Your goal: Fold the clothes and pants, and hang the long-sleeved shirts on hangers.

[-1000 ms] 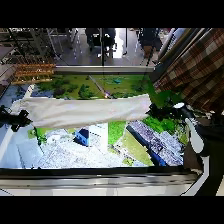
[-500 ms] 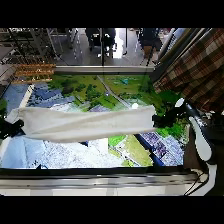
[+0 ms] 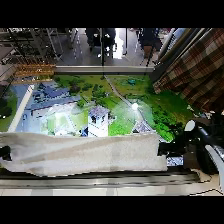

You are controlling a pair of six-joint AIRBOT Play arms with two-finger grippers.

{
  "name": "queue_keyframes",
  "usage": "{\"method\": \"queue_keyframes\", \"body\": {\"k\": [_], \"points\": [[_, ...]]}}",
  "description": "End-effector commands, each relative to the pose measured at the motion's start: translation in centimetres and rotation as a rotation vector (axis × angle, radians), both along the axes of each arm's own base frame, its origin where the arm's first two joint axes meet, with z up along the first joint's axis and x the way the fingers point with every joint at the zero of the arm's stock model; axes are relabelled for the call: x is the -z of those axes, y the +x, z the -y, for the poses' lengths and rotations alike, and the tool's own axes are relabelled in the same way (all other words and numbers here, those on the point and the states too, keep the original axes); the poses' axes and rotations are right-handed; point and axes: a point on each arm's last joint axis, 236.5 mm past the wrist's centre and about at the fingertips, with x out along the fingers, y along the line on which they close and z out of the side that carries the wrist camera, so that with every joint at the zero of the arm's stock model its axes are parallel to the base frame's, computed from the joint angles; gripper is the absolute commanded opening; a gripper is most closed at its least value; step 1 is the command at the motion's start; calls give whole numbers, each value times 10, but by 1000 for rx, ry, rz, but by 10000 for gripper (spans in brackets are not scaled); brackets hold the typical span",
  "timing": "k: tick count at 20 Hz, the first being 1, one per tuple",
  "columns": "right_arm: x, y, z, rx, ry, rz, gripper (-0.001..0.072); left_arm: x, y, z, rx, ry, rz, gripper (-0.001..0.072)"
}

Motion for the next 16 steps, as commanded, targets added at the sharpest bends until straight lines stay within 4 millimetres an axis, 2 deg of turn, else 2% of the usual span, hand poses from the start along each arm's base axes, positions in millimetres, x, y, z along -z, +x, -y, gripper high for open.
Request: {"method": "queue_keyframes", "body": {"k": [1,2,3,5,6,7,8,10,11,12,13,14,15,16], "points": [[-21,27,50,57,-93,192,488,-38,24,0,-54,7,129,699],[-23,38,52,84,-42,240,428,-54,41,5,-67,-17,197,698],[-21,44,48,105,31,259,429,-68,57,16,-80,-62,270,697],[-8,46,34,91,166,240,505,-93,90,50,-77,-197,431,690],[0,45,24,52,228,222,506,-103,102,66,-62,-266,492,654],[5,47,15,32,287,221,506,-113,112,81,-36,-330,547,535],[10,48,9,28,327,214,506,-122,121,95,-9,-391,595,455],[29,41,10,24,344,158,506,-131,128,113,9,-461,628,430],[36,38,10,20,350,137,506,-131,128,119,32,-470,619,302],[41,37,8,6,367,132,505,-130,128,127,70,-477,615,113],[43,39,3,-6,391,140,499,-130,130,135,103,-484,612,36],[44,43,-6,-16,425,153,464,-130,133,145,139,-492,607,35],[44,48,-18,-30,464,165,371,-130,136,158,193,-500,603,35],[45,52,-28,-39,484,171,245,-130,138,173,254,-510,599,35]]}}
